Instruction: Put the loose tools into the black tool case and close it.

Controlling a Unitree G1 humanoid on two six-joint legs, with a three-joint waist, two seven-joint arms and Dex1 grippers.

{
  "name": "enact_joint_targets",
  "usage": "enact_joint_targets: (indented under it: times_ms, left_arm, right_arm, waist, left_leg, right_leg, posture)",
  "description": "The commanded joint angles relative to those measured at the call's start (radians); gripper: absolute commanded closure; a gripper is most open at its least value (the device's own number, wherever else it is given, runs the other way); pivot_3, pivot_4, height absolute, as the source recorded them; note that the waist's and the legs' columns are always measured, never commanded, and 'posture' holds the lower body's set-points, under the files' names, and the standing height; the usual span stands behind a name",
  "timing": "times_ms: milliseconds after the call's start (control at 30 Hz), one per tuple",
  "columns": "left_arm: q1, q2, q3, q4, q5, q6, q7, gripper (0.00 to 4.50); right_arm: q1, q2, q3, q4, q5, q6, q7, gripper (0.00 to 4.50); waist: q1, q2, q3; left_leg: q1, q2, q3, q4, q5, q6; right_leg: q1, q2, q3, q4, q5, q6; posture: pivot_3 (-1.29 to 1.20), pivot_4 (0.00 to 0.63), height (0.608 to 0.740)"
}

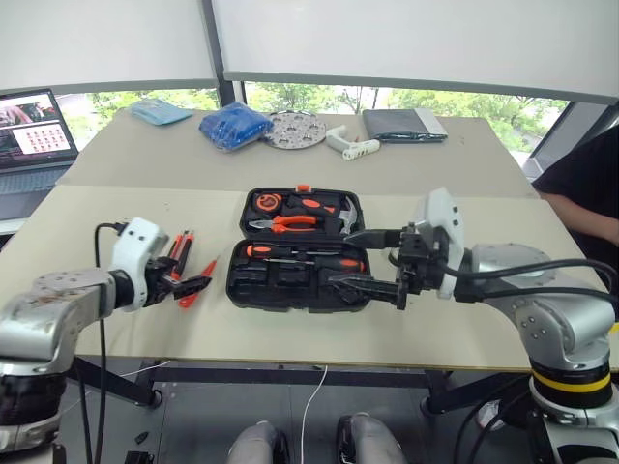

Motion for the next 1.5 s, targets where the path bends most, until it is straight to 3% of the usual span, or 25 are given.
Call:
enact_joint_targets:
  times_ms: [33, 67, 167, 233, 333, 400, 500, 600, 733, 933, 1067, 1167, 1500]
  left_arm:
    - [-0.049, -0.016, -0.068, 0.055, 0.044, -0.05, 0.004, 0.0]
    - [-0.056, -0.023, -0.088, 0.075, 0.053, -0.06, 0.002, 0.0]
    - [-0.078, -0.035, -0.153, 0.16, 0.113, -0.1, 0.014, 0.65]
    - [-0.09, -0.049, -0.152, 0.183, 0.102, -0.086, 0.004, 1.5]
    - [-0.095, -0.044, -0.147, 0.191, 0.101, -0.091, -0.02, 2.35]
    - [-0.117, -0.045, -0.109, 0.212, 0.088, -0.088, -0.019, 3.28]
    - [-0.153, -0.012, -0.044, 0.239, 0.056, -0.176, -0.096, 4.02]
    - [-0.181, 0.049, -0.026, 0.244, 0.015, -0.377, -0.32, 4.03]
    - [-0.31, 0.099, -0.155, 0.336, 0.058, -0.533, -0.59, 4.03]
    - [-0.552, -0.008, -0.395, 0.593, 0.234, -0.79, -0.843, 4.03]
    - [-0.677, -0.126, -0.485, 0.82, 0.353, -0.974, -0.878, 4.03]
    - [-0.73, -0.205, -0.506, 0.98, 0.427, -1.143, -0.815, 4.03]
    - [-0.813, -0.309, -0.509, 1.239, 0.53, -1.254, -0.815, 4.03]
  right_arm:
    - [0.006, -0.006, -0.028, -0.052, 0.034, -0.009, -0.035, 0.05]
    - [0.009, -0.006, -0.03, -0.056, 0.038, -0.008, -0.042, 0.05]
    - [0.015, -0.011, -0.032, -0.063, 0.046, -0.005, -0.058, 0.0]
    - [0.024, -0.021, -0.033, -0.069, 0.053, -0.006, -0.066, 0.0]
    - [0.041, -0.043, -0.037, -0.078, 0.06, -0.011, -0.069, 0.0]
    - [0.05, -0.06, -0.039, -0.08, 0.065, -0.012, -0.066, 0.0]
    - [0.071, -0.096, -0.045, -0.086, 0.083, 0.006, -0.049, 0.0]
    - [0.096, -0.135, -0.06, -0.1, 0.133, 0.027, -0.029, 0.0]
    - [0.133, -0.182, -0.058, -0.126, 0.148, 0.011, -0.018, 0.0]
    - [0.164, -0.186, -0.069, -0.145, 0.154, 0.006, -0.052, 0.0]
    - [0.205, -0.18, -0.09, -0.174, 0.168, 0.004, -0.091, 0.0]
    - [0.242, -0.176, -0.107, -0.202, 0.177, 0.002, -0.125, 0.0]
    - [0.278, -0.172, -0.152, -0.235, 0.224, 0.009, -0.211, 0.0]
  waist:
    - [0.001, 0.0, 0.0]
    - [0.002, 0.0, 0.0]
    - [0.004, 0.0, 0.0]
    - [0.009, 0.0, 0.0]
    - [0.013, 0.0, 0.0]
    - [0.013, 0.0, 0.0]
    - [0.013, -0.001, 0.0]
    - [0.013, -0.004, 0.001]
    - [0.017, -0.005, 0.002]
    - [0.022, -0.005, 0.001]
    - [0.021, -0.006, 0.002]
    - [0.014, -0.006, 0.002]
    - [0.013, -0.006, 0.002]
  left_leg:
    - [0.0, 0.0, 0.0, 0.0, 0.0, 0.0]
    - [0.0, 0.0, 0.0, 0.0, 0.0, 0.0]
    - [0.001, 0.0, 0.0, 0.0, 0.0, 0.0]
    - [0.001, 0.0, 0.0, 0.0, 0.0, 0.0]
    - [0.002, 0.0, 0.0, 0.001, -0.002, -0.004]
    - [0.002, 0.0, 0.0, 0.001, -0.002, -0.003]
    - [0.001, 0.0, -0.001, 0.001, 0.0, 0.0]
    - [0.0, 0.0, -0.001, 0.001, 0.0, 0.0]
    - [-0.002, 0.001, -0.001, 0.002, 0.0, 0.0]
    - [-0.002, -0.001, -0.001, 0.003, 0.0, 0.001]
    - [-0.006, 0.0, -0.002, 0.008, 0.0, 0.003]
    - [-0.007, 0.0, -0.002, 0.011, -0.002, 0.006]
    - [-0.009, 0.0, -0.002, 0.016, -0.007, 0.015]
  right_leg:
    - [0.0, 0.0, 0.0, 0.0, -0.001, 0.002]
    - [0.0, 0.0, 0.0, 0.0, -0.002, 0.004]
    - [0.0, -0.001, 0.0, 0.001, -0.003, 0.006]
    - [0.001, -0.001, 0.0, 0.001, -0.003, 0.006]
    - [0.002, -0.002, 0.0, 0.001, -0.004, 0.006]
    - [0.002, -0.002, 0.001, 0.001, -0.004, 0.006]
    - [0.001, -0.002, 0.0, 0.001, -0.004, 0.006]
    - [0.0, -0.002, 0.0, 0.0, -0.004, 0.006]
    - [-0.001, -0.002, -0.002, 0.0, -0.004, 0.003]
    - [0.001, -0.001, -0.001, 0.0, -0.004, 0.005]
    - [0.0, 0.0, -0.003, 0.0, -0.004, 0.005]
    - [0.0, 0.0, -0.002, 0.0, -0.004, 0.006]
    - [0.0, -0.002, -0.002, -0.001, -0.003, 0.012]
  posture:
    - [0.0, 0.15, 0.718]
    - [0.0, 0.15, 0.718]
    - [0.0, 0.15, 0.718]
    - [0.0, 0.15, 0.718]
    - [0.0, 0.15, 0.718]
    - [0.0, 0.15, 0.718]
    - [0.0, 0.15, 0.718]
    - [0.0, 0.15, 0.718]
    - [0.0, 0.15, 0.718]
    - [0.0, 0.15, 0.718]
    - [0.0, 0.15, 0.718]
    - [0.0, 0.15, 0.718]
    - [0.0, 0.15, 0.718]
